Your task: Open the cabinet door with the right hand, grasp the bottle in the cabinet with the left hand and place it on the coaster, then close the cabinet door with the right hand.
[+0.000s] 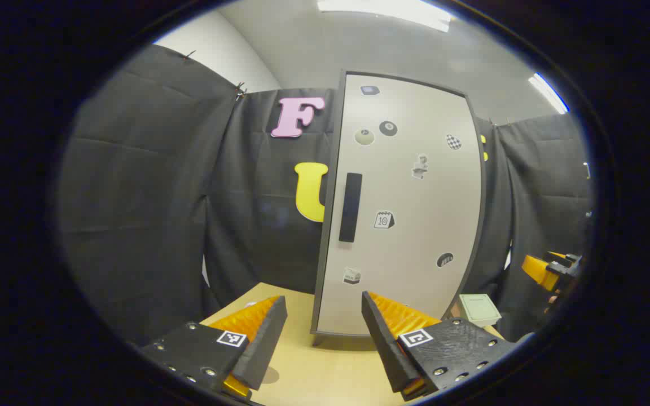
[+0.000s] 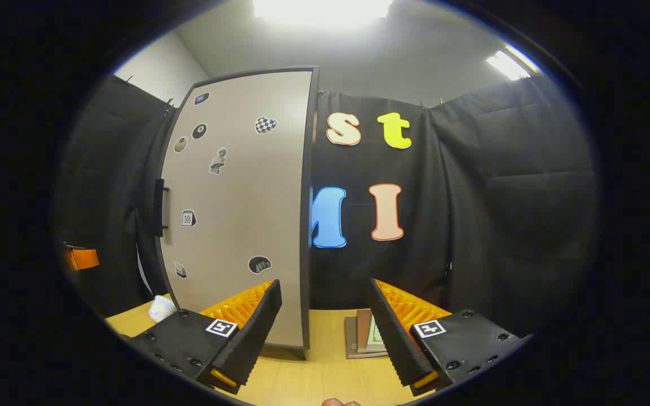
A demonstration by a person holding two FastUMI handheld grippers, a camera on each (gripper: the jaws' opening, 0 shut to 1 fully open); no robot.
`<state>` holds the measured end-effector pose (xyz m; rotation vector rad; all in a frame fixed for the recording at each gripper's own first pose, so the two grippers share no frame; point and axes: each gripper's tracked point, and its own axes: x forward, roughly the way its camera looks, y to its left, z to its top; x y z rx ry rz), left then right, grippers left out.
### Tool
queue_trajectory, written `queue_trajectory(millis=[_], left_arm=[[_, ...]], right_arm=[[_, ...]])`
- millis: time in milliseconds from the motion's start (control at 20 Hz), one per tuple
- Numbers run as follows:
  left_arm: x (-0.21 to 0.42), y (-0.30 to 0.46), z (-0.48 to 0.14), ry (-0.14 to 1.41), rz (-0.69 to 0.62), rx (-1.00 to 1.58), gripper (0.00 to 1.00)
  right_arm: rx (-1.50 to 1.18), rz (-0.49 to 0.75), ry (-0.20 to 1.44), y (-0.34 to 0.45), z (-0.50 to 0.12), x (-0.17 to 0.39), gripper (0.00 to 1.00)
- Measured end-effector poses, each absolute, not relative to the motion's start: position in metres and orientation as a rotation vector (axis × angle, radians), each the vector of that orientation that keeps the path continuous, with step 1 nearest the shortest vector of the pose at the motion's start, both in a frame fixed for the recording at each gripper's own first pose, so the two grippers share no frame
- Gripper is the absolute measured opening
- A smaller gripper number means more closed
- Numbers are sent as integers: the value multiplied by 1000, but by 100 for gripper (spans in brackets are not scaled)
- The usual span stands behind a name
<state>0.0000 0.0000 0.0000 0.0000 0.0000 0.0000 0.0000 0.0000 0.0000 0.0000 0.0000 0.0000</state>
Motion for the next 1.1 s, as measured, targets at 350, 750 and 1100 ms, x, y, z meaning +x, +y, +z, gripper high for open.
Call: queue_trajectory(millis=[350, 750, 1100], left_arm=[[-25, -2, -2, 1, 93, 2, 82], [-4, -3, 4, -15, 14, 22, 81], [13, 31, 7, -18, -64, 78, 81]], right_arm=[[36, 71, 21, -20, -8, 8, 97], [77, -15, 57, -25, -11, 2, 96], [93, -57, 46, 16, 7, -1, 95]])
